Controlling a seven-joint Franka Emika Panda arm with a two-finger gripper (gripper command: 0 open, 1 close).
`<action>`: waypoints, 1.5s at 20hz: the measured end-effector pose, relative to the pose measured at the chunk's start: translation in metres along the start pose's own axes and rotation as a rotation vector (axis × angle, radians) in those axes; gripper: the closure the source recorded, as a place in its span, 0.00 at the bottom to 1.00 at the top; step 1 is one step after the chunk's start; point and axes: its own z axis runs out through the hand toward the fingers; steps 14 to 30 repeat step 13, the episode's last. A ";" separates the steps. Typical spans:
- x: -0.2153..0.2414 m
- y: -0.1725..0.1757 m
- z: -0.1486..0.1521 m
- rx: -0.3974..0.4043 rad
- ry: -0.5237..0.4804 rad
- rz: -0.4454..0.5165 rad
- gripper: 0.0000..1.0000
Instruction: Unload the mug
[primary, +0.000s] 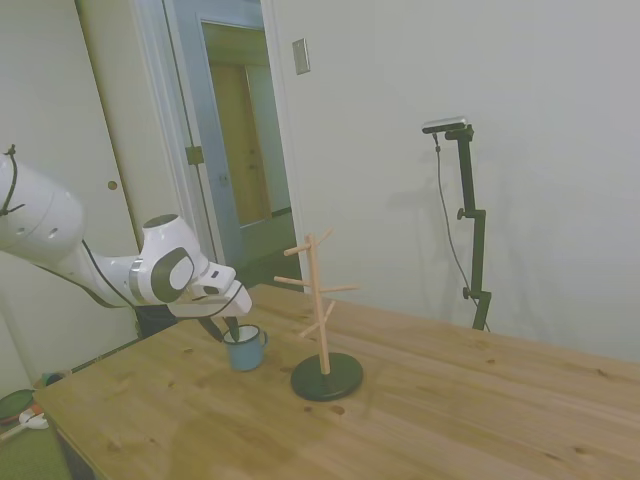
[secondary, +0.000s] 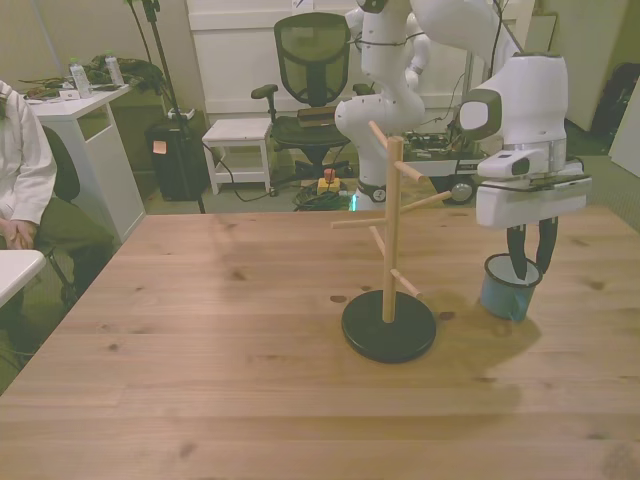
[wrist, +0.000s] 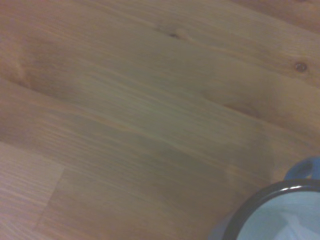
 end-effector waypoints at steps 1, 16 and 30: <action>0.001 -0.003 -0.009 0.001 0.004 0.007 0.00; -0.009 -0.045 -0.112 -0.096 -0.027 0.250 0.00; -0.009 -0.045 -0.112 -0.096 -0.027 0.250 0.00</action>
